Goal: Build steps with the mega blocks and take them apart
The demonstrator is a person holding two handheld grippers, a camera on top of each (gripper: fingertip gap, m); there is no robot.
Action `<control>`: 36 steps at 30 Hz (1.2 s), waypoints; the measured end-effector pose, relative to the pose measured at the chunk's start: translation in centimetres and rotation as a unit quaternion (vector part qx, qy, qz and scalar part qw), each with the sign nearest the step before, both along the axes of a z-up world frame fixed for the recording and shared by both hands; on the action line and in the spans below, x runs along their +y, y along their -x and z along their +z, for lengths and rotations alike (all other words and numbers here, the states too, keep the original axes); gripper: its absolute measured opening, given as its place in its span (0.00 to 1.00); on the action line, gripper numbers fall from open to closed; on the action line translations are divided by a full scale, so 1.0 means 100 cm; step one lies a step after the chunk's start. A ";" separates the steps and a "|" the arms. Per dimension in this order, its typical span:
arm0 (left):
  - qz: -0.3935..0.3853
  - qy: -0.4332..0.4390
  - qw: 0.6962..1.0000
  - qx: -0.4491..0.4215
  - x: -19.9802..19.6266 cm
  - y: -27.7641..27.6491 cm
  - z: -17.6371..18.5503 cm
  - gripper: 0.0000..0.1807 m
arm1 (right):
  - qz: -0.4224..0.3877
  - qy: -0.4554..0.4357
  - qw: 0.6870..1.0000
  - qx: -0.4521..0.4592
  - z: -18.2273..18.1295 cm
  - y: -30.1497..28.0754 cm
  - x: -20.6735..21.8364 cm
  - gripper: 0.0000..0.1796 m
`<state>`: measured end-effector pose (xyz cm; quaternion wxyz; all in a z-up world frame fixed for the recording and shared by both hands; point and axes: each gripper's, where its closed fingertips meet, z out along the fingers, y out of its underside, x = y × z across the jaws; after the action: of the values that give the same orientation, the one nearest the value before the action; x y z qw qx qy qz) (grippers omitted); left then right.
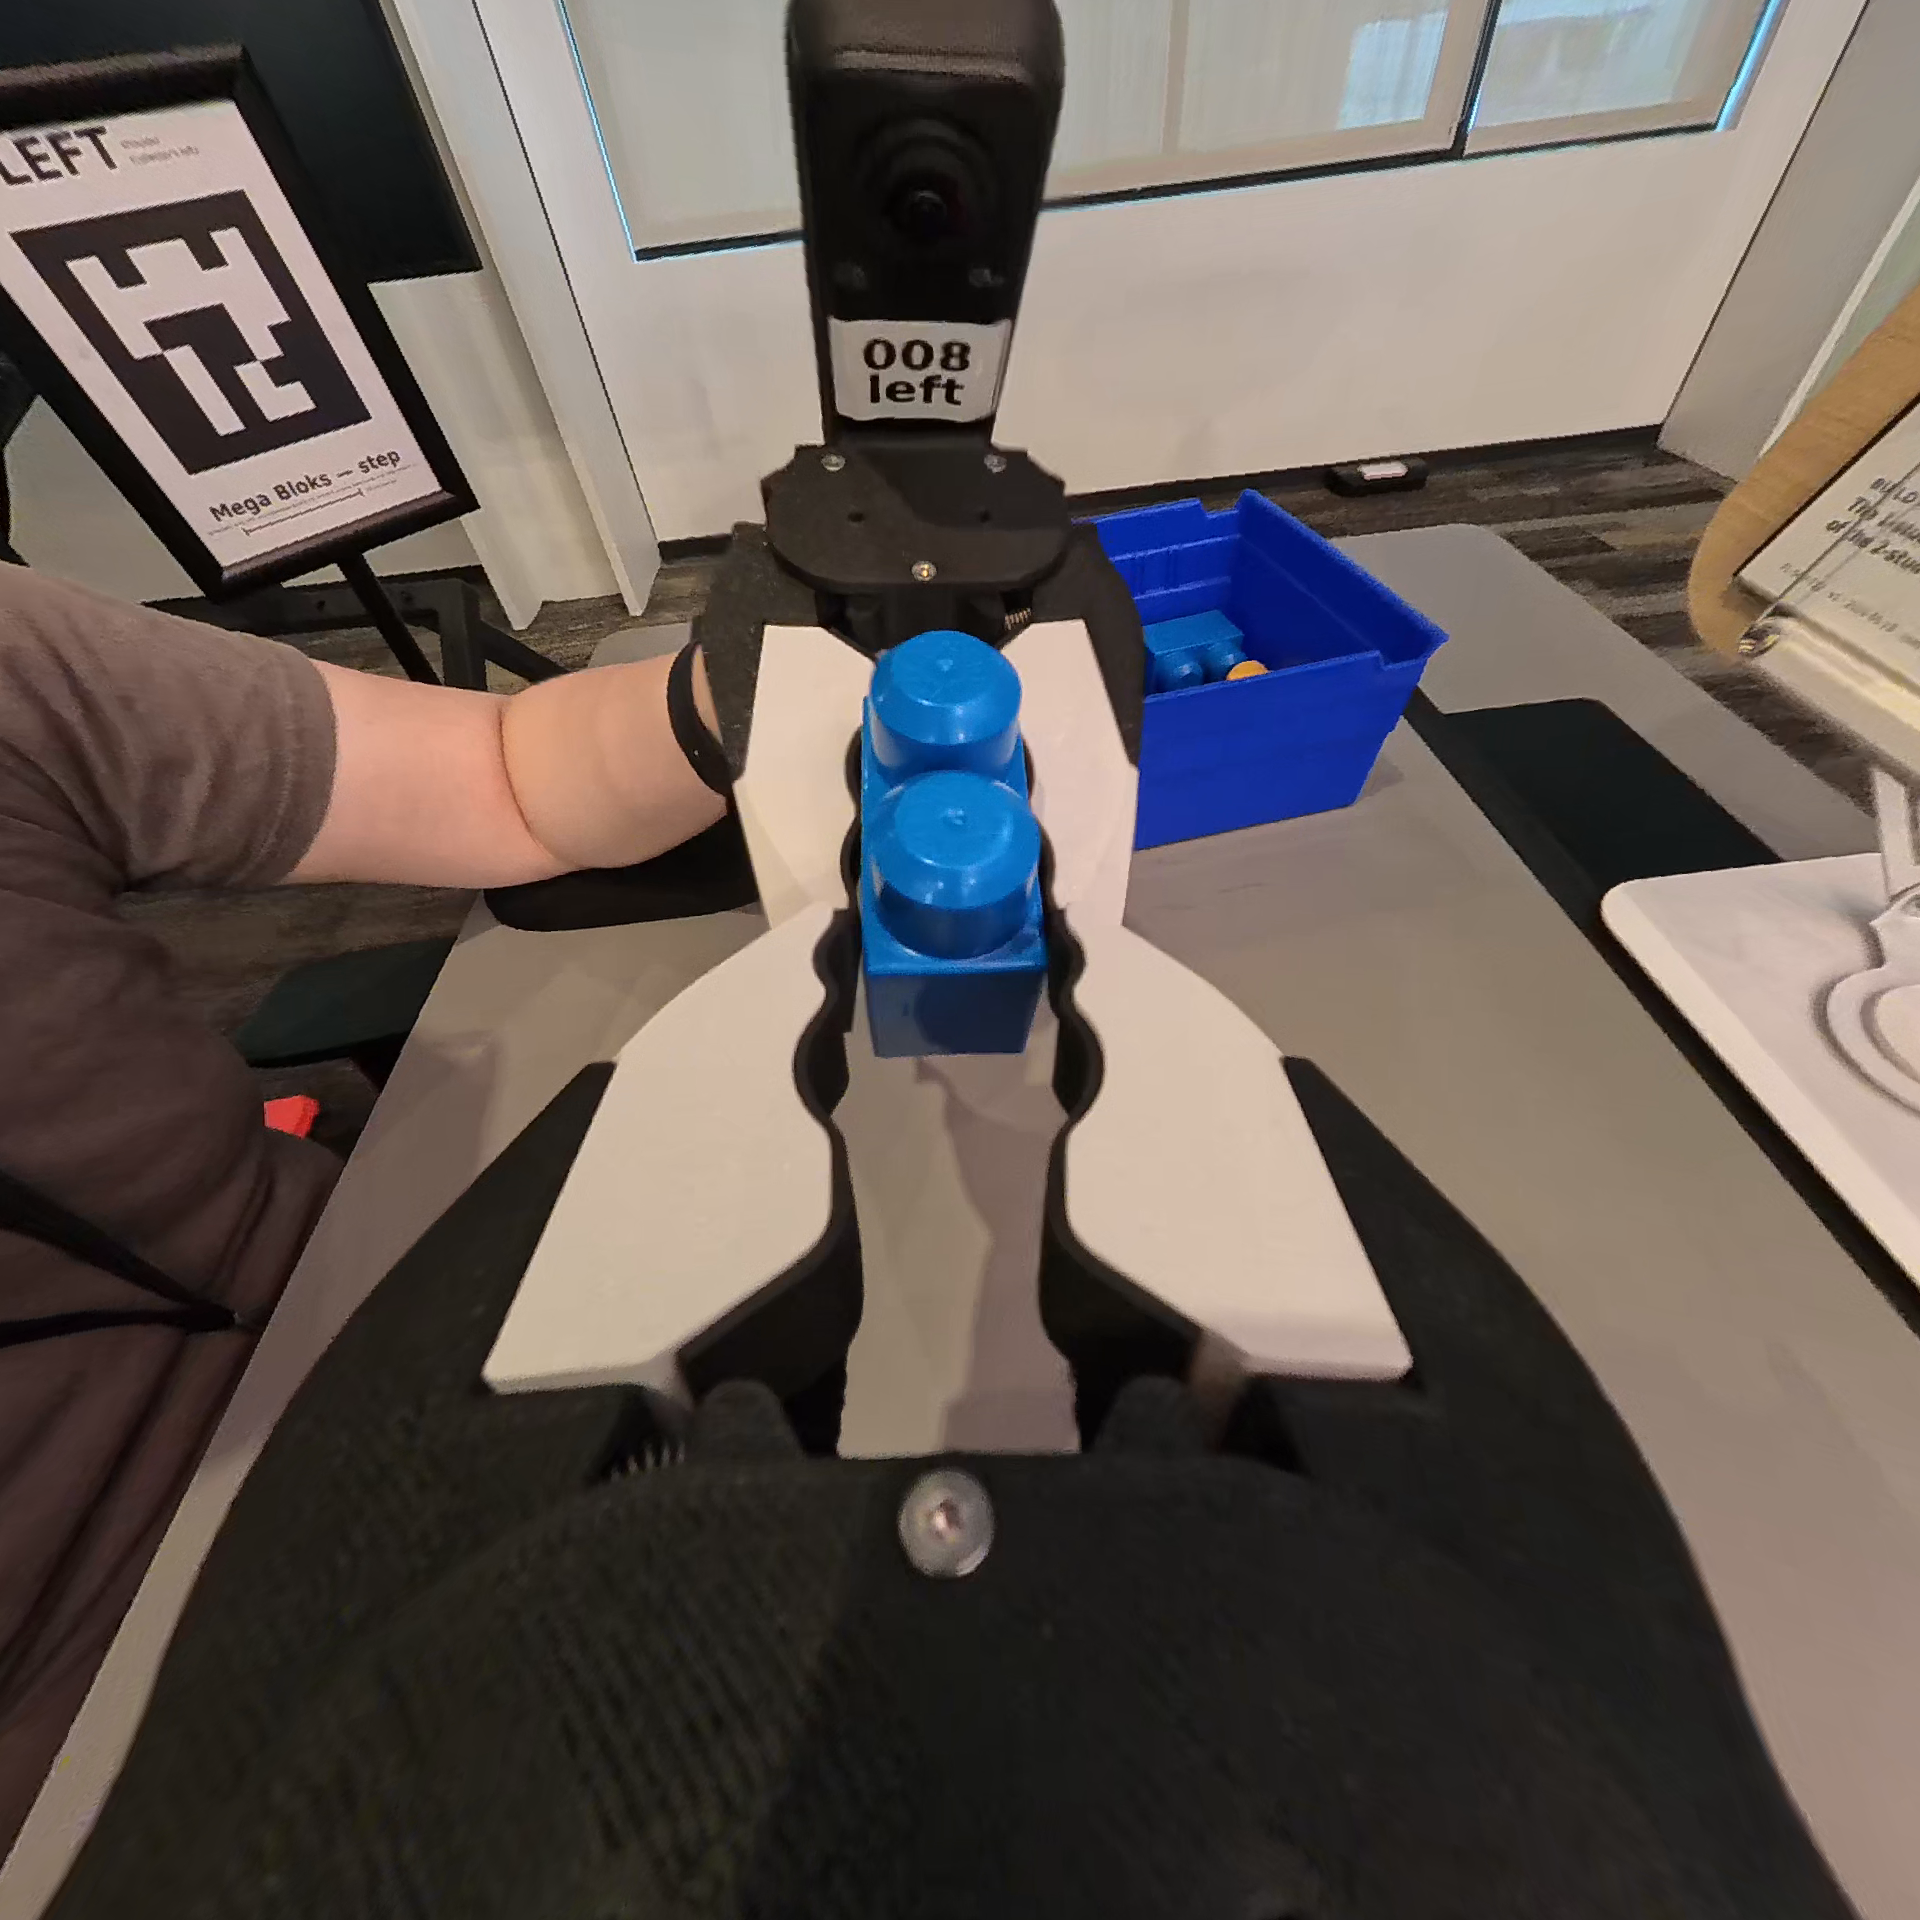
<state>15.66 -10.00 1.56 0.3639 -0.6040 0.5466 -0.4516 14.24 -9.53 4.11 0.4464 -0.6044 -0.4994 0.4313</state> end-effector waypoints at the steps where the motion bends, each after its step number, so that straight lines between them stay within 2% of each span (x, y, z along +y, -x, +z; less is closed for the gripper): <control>1: 0.005 0.007 1.000 -0.002 0.003 0.002 0.001 0.23 | -0.007 -0.007 1.000 0.006 0.005 -0.003 0.002 0.22; 4: 0.027 0.045 0.998 -0.029 0.014 0.010 0.009 0.23 | -0.053 -0.034 0.998 0.004 0.014 -0.020 0.016 0.24; 6: 0.041 0.074 0.995 -0.047 0.023 0.018 0.015 0.23 | -0.096 -0.032 0.994 -0.043 0.004 -0.034 0.029 0.24; 8: 0.055 0.080 0.994 -0.055 0.031 0.026 0.019 0.23 | -0.113 0.000 0.985 -0.128 -0.024 -0.046 0.036 0.32; 12: 0.070 0.056 0.994 -0.056 0.036 0.038 0.028 0.23 | -0.134 0.034 0.945 -0.296 -0.087 -0.070 0.044 0.33; 15: 0.078 0.037 0.995 -0.053 0.038 0.044 0.034 0.23 | -0.137 0.088 0.917 -0.364 -0.122 -0.079 0.040 0.33; 18: 0.076 0.038 0.995 -0.057 0.036 0.046 0.037 0.23 | -0.149 0.096 0.888 -0.425 -0.149 -0.088 0.041 0.33; 24: 0.079 0.026 0.995 -0.047 0.035 0.047 0.037 0.23 | -0.158 0.119 0.871 -0.450 -0.174 -0.082 0.042 0.32; 31: 0.085 0.014 0.994 -0.062 0.035 0.054 0.049 0.23 | -0.193 0.162 0.864 -0.436 -0.181 -0.084 0.047 0.29; 36: 0.077 0.014 0.995 -0.058 0.031 0.053 0.049 0.23 | -0.204 0.188 0.837 -0.471 -0.193 -0.096 0.042 0.26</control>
<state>10.35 -6.88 6.50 0.4202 -0.6222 0.4704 -0.4637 23.83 -5.30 -15.23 0.1130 -0.8952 -0.4238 0.0797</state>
